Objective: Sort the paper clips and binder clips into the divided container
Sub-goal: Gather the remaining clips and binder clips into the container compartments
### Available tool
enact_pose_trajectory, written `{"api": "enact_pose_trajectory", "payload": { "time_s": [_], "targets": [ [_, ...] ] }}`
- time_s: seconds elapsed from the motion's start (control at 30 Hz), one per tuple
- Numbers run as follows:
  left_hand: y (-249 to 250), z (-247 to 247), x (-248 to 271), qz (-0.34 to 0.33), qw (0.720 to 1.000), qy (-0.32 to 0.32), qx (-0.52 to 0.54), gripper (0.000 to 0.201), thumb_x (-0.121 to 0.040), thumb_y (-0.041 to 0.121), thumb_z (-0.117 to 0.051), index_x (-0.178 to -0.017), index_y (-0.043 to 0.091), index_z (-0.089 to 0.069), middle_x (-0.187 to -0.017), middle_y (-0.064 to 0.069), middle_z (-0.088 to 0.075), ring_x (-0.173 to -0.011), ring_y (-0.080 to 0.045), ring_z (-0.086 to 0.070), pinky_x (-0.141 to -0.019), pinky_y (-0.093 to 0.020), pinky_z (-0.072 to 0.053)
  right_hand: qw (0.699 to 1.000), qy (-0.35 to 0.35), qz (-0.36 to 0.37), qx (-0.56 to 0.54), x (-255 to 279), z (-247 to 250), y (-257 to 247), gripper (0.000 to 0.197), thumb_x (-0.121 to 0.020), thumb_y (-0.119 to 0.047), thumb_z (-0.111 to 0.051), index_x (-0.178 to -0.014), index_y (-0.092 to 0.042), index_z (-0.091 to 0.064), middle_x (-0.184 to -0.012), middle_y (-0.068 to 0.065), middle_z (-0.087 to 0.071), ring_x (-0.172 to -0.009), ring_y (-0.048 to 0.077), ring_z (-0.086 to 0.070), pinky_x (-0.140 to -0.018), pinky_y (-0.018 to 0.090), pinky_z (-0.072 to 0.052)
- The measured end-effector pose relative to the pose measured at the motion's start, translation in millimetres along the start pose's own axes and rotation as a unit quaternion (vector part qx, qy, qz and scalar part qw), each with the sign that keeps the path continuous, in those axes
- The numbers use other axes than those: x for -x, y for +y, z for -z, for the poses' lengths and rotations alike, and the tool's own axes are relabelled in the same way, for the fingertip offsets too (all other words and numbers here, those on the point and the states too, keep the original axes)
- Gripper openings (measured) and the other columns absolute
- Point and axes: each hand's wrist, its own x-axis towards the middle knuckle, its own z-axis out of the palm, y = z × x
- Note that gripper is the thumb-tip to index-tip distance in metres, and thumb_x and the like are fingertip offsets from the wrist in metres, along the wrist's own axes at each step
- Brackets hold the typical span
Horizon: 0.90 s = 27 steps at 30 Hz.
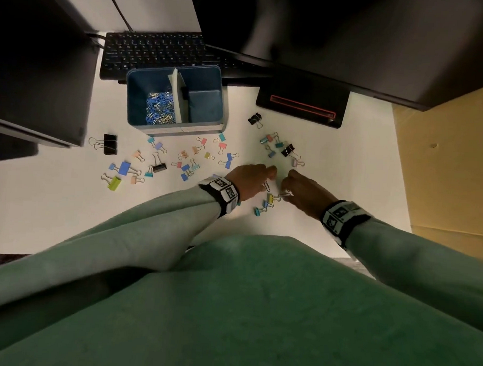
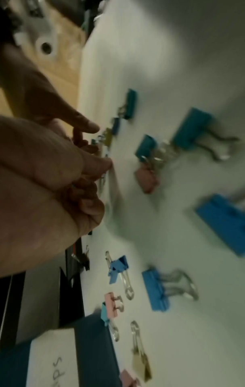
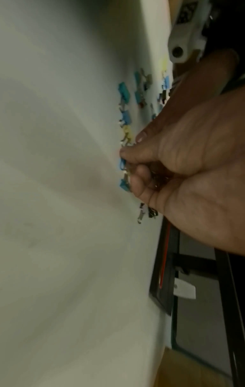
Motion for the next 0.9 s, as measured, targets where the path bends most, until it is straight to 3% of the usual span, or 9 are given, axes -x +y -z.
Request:
{"api": "enact_pose_trajectory", "payload": {
  "time_s": [0.13, 0.23, 0.3, 0.47, 0.57, 0.63, 0.73, 0.8, 0.9],
  "targets": [
    [-3, -4, -2, -0.042, 0.994, -0.015, -0.097, 0.027, -0.096, 0.025, -0.054, -0.114, 0.006, -0.045, -0.096, -0.011, -0.061, -0.084, -0.028, -0.063, -0.068, -0.031, -0.043, 0.998, -0.044, -0.006, 0.049, -6, 0, -10, 0.023, -0.098, -0.019, -0.050, -0.112, -0.003, -0.062, -0.110, 0.013, -0.058, -0.095, 0.023, -0.058, -0.085, 0.032, -0.051],
    [-4, -5, 1, -0.032, 0.993, -0.017, -0.113, 0.030, -0.099, 0.027, -0.048, -0.116, 0.004, -0.043, -0.100, -0.013, -0.062, -0.086, -0.031, -0.064, -0.069, -0.035, -0.044, 0.998, -0.044, -0.049, 0.002, -11, 2, -10, 0.018, -0.095, -0.011, -0.052, -0.106, 0.001, -0.061, -0.109, 0.018, -0.057, -0.098, 0.032, -0.058, -0.087, 0.039, -0.049],
    [-6, -7, 5, -0.026, 0.991, -0.012, -0.132, 0.031, -0.100, 0.028, -0.043, -0.119, 0.003, -0.041, -0.102, -0.013, -0.062, -0.086, -0.031, -0.064, -0.069, -0.036, -0.045, 0.997, -0.020, -0.069, -0.040, -12, 3, -10, 0.016, -0.092, -0.012, -0.056, -0.103, -0.002, -0.063, -0.106, 0.014, -0.060, -0.095, 0.028, -0.059, -0.088, 0.031, -0.050],
    [-8, -14, 15, -0.048, 0.981, -0.001, -0.188, 0.026, -0.097, 0.012, -0.040, -0.122, 0.003, -0.043, -0.099, -0.012, -0.061, -0.080, -0.028, -0.063, -0.064, -0.031, -0.036, 0.985, 0.020, -0.095, -0.146, -22, 19, -15, 0.007, -0.086, -0.011, -0.062, -0.087, -0.005, -0.058, -0.083, 0.007, -0.065, -0.074, 0.025, -0.062, -0.066, 0.034, -0.052],
    [-12, -9, 24, -0.017, 0.990, 0.009, -0.136, 0.022, -0.097, 0.012, -0.045, -0.117, 0.004, -0.042, -0.092, -0.012, -0.061, -0.074, -0.027, -0.063, -0.060, -0.031, -0.037, 0.970, 0.041, -0.108, -0.214, -36, 32, -33, 0.005, -0.089, -0.012, -0.060, -0.088, -0.009, -0.055, -0.078, 0.002, -0.064, -0.065, 0.018, -0.063, -0.055, 0.022, -0.047],
    [-17, 7, 37, 0.037, 0.998, 0.056, -0.018, 0.016, -0.100, 0.018, -0.043, -0.110, 0.005, -0.043, -0.079, -0.007, -0.055, -0.065, -0.022, -0.059, -0.057, -0.031, -0.038, 0.956, 0.054, -0.102, -0.270, -51, 43, -50, 0.003, -0.091, -0.010, -0.058, -0.093, -0.009, -0.056, -0.078, 0.003, -0.066, -0.064, 0.016, -0.065, -0.055, 0.023, -0.051],
    [-36, 51, 63, 0.112, 0.967, 0.175, 0.150, 0.013, -0.101, 0.016, -0.037, -0.098, 0.007, -0.045, -0.074, -0.006, -0.055, -0.062, -0.021, -0.053, -0.057, -0.031, -0.040, 0.932, 0.082, -0.083, -0.342, -84, 61, -77, 0.010, -0.090, -0.004, -0.058, -0.099, -0.009, -0.060, -0.081, 0.007, -0.069, -0.065, 0.018, -0.067, -0.060, 0.028, -0.058],
    [-60, 84, 80, 0.139, 0.937, 0.251, 0.198, 0.009, -0.099, 0.009, -0.036, -0.094, 0.008, -0.044, -0.075, -0.004, -0.055, -0.063, -0.018, -0.052, -0.056, -0.027, -0.039, 0.922, 0.101, -0.056, -0.369, -111, 75, -101, 0.011, -0.089, -0.003, -0.058, -0.096, -0.010, -0.063, -0.080, 0.006, -0.070, -0.064, 0.015, -0.067, -0.061, 0.028, -0.058],
    [-103, 129, 100, 0.195, 0.907, 0.326, 0.180, 0.006, -0.099, 0.009, -0.038, -0.098, 0.007, -0.044, -0.087, -0.010, -0.060, -0.070, -0.018, -0.054, -0.062, -0.023, -0.037, 0.911, 0.126, -0.024, -0.392, -160, 94, -144, 0.005, -0.090, -0.007, -0.060, -0.093, -0.008, -0.065, -0.080, 0.007, -0.069, -0.062, 0.015, -0.067, -0.058, 0.026, -0.057]
  ]
}}
